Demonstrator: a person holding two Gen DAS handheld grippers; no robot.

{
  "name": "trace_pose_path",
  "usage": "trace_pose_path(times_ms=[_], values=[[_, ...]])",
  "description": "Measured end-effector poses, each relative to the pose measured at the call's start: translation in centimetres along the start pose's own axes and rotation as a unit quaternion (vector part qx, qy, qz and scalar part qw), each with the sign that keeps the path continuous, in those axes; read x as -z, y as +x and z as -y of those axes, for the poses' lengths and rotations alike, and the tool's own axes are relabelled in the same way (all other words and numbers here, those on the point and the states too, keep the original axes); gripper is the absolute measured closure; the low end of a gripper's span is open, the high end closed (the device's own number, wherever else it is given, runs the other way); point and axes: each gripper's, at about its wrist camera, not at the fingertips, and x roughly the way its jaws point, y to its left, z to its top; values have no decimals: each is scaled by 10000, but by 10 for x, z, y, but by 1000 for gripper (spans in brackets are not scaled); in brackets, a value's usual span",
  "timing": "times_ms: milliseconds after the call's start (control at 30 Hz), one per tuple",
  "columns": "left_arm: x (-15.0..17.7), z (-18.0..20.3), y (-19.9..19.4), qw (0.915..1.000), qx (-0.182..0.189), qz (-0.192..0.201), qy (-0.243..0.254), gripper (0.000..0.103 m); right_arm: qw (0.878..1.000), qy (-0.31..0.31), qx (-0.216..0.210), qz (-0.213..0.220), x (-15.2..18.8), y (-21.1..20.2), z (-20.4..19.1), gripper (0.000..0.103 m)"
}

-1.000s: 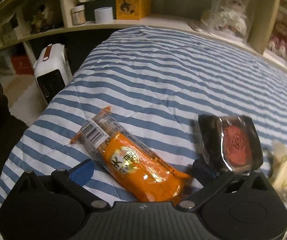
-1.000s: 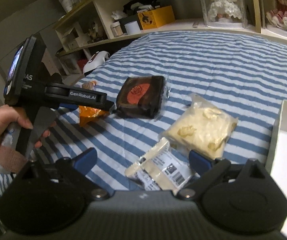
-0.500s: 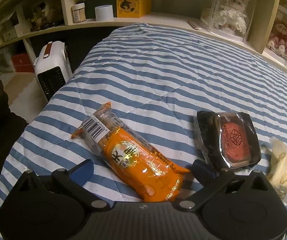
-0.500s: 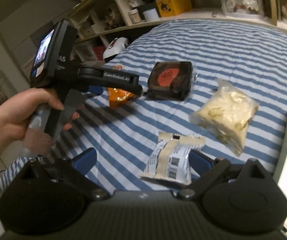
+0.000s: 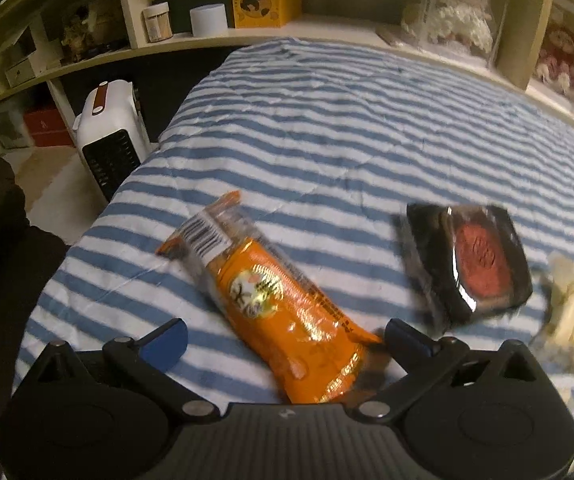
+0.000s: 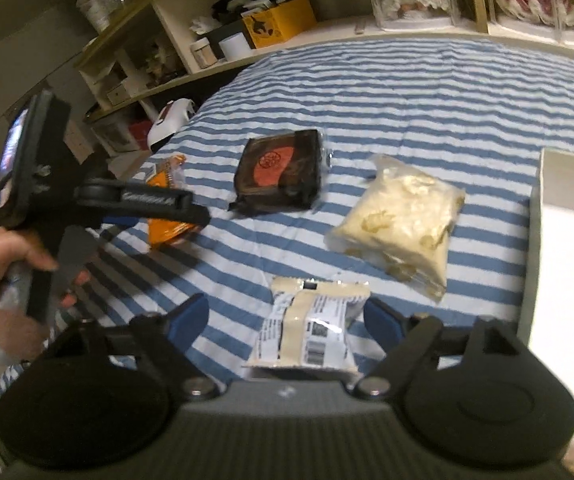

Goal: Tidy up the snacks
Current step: 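Grasp the white-labelled packet with the right tool while the left tool grasps the orange bag, then carry the white packet and orange bag into the white tray and open both tools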

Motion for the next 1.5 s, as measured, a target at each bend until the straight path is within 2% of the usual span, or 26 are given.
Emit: trace_pose_path(times_ms=[200,300,467,633,733,933,1033,1100,1267,1433,1500], values=[[15,-14,-15,9990,-158,-275,316,0,9999,87,87,-82,1,8,2,20],[21,-27,-23,9988,-227,-336,263,0,9998,153,103,-87,1,9,2,22],[12,-40,-34,9997,-11,-45,-240,0,9998,77,132,-88,2,10,-3,23],[1,-28,-24,9994,195,121,-256,0,9997,110,208,-84,1,14,-6,23],[-3,-21,-14,9991,253,156,-286,0,9993,226,235,-158,2,17,-4,27],[-6,-21,0,9988,133,182,-431,7,9987,276,331,-272,4,19,0,33],[-8,-24,4,9989,48,193,-419,10,9986,195,391,-305,5,18,-1,41],[-8,-24,6,9991,18,212,-364,11,9987,169,364,-307,5,17,-1,42],[-7,-23,5,9992,-79,278,-272,24,9992,101,280,-265,5,12,-2,43],[-8,-26,-6,9990,-57,360,-261,59,9996,56,261,-83,2,4,-1,45],[-7,-30,-11,9986,36,388,-368,62,9997,99,229,-11,1,0,0,46]])
